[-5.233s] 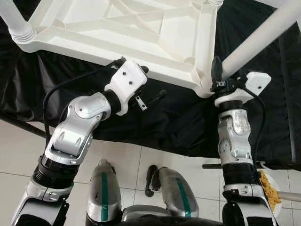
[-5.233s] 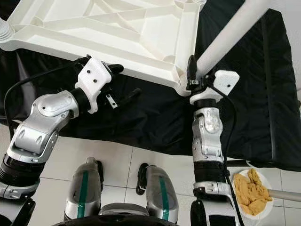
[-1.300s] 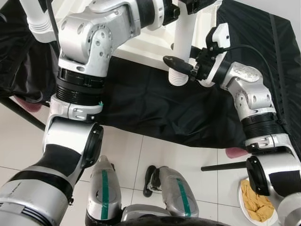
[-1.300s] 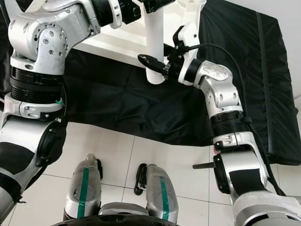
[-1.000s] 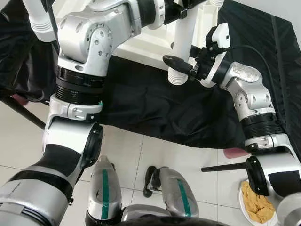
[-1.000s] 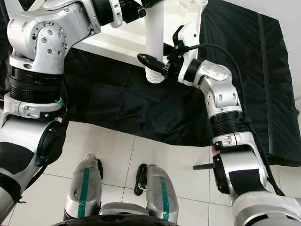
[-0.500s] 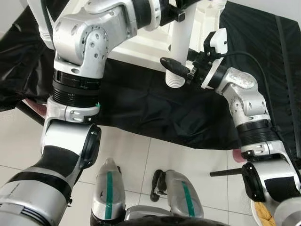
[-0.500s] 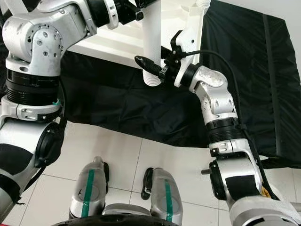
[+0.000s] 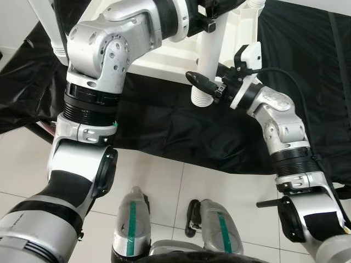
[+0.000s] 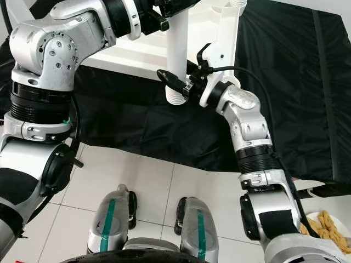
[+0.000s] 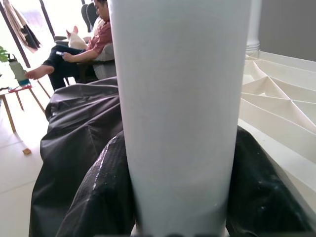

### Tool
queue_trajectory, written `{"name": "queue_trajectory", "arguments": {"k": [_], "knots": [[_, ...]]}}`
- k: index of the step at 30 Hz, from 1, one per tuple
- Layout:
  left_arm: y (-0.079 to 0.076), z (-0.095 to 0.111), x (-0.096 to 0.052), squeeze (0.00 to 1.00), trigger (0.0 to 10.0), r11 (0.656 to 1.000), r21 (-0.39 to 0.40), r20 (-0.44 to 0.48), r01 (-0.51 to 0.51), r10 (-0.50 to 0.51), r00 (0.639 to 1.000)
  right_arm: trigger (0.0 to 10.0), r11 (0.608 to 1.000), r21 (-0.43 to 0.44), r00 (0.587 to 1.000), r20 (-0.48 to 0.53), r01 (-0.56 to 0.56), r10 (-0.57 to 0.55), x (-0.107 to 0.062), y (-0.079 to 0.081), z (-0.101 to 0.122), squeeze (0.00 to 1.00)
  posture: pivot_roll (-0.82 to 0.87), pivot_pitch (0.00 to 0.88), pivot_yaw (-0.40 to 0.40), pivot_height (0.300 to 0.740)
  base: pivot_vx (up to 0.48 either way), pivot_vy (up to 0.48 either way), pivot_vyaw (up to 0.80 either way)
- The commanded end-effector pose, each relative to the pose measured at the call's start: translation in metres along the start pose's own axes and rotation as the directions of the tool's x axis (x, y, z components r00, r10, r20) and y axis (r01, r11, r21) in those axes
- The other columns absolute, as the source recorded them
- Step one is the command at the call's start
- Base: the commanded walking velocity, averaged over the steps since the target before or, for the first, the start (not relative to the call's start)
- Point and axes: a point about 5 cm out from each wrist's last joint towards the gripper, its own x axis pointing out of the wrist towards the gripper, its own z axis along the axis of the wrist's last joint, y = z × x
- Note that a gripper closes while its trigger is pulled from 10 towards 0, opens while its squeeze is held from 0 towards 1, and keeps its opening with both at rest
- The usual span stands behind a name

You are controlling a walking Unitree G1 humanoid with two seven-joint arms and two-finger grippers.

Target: Building children table

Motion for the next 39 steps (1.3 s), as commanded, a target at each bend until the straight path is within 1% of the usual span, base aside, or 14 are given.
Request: {"name": "queue_trajectory", "arguments": {"k": [1,4,5,12,13,14,18,23,25,27,28,33,35,39], "knots": [[-0.004,-0.002,0.002,0.00,10.0,0.998,-0.023,-0.013,0.052,-0.052,0.999,10.0,0.989,0.038,0.990,0.016,0.140,-0.141,-0.009,-0.015,0.002,0.00,0.02,0.000,0.045,0.740,0.000,0.000,0.00],[-0.002,-0.002,0.000,0.00,10.0,0.998,-0.036,-0.006,0.047,-0.047,0.999,10.0,0.987,0.051,0.987,0.030,0.155,-0.157,-0.009,-0.016,0.004,0.03,0.02,0.000,0.048,0.740,0.000,0.000,0.00],[-0.001,-0.001,-0.001,0.00,10.0,0.999,-0.035,-0.004,0.039,-0.040,0.999,10.0,0.985,0.064,0.985,0.041,0.163,-0.166,-0.010,-0.017,0.005,1.00,0.02,0.000,0.047,0.740,0.000,0.000,0.00],[0.008,0.010,-0.002,0.00,10.0,0.998,0.007,0.011,-0.056,0.056,0.998,10.0,0.962,0.017,0.959,0.084,0.271,-0.272,-0.005,-0.024,0.018,1.00,0.04,0.000,0.033,0.740,0.000,0.000,0.00],[0.010,0.012,-0.002,0.00,10.0,0.997,0.015,0.016,-0.076,0.076,0.997,10.0,0.959,0.010,0.955,0.083,0.285,-0.284,-0.004,-0.025,0.019,0.70,0.04,0.000,0.033,0.740,0.000,0.000,0.00],[0.012,0.014,-0.002,0.00,10.0,0.994,0.034,0.018,-0.104,0.103,0.995,10.0,0.957,0.009,0.953,0.087,0.291,-0.290,-0.002,-0.024,0.021,0.00,0.04,0.000,0.027,0.740,0.000,0.000,0.00],[0.017,0.019,-0.002,0.00,10.0,0.979,0.093,0.015,-0.183,0.182,0.983,10.0,0.953,-0.020,0.950,0.094,0.301,-0.298,0.003,-0.019,0.025,0.00,0.05,0.003,0.021,0.740,0.000,0.000,0.00],[0.024,0.024,-0.001,0.00,10.0,0.928,0.210,0.005,-0.308,0.314,0.949,10.0,0.939,-0.078,0.940,0.098,0.335,-0.327,0.010,-0.015,0.030,0.00,0.06,0.009,0.004,0.740,0.000,0.000,0.00],[0.028,0.026,0.001,0.00,10.0,0.897,0.230,0.013,-0.378,0.385,0.923,10.0,0.918,-0.137,0.927,0.097,0.373,-0.363,0.016,-0.013,0.032,0.00,0.07,0.015,-0.012,0.740,0.000,0.000,0.00],[0.029,0.026,0.002,0.00,10.0,0.886,0.234,0.020,-0.399,0.406,0.913,10.0,0.907,-0.159,0.921,0.096,0.390,-0.378,0.019,-0.011,0.033,0.00,0.07,0.015,-0.012,0.740,0.000,0.000,0.00],[0.029,0.028,0.004,0.00,10.0,0.867,0.238,0.036,-0.437,0.442,0.896,10.0,0.883,-0.191,0.903,0.101,0.429,-0.417,0.026,-0.008,0.033,0.00,0.08,0.019,-0.021,0.740,0.000,0.000,0.00],[0.028,0.032,0.006,0.00,10.0,0.841,0.243,0.060,-0.483,0.484,0.873,10.0,0.854,-0.194,0.876,0.100,0.482,-0.472,0.033,-0.003,0.031,0.00,0.09,0.022,-0.027,0.740,0.000,0.000,0.00],[0.025,0.040,0.011,0.00,10.0,0.811,0.262,0.092,-0.523,0.518,0.850,10.0,0.814,-0.151,0.828,0.093,0.561,-0.553,0.040,0.000,0.026,0.00,0.09,0.026,-0.036,0.740,0.000,0.000,0.00],[0.020,0.047,0.016,0.00,10.0,0.800,0.268,0.115,-0.537,0.527,0.842,10.0,0.777,-0.134,0.789,0.098,0.615,-0.607,0.044,0.003,0.024,0.00,0.09,0.029,-0.039,0.740,0.000,0.000,0.00]]}}
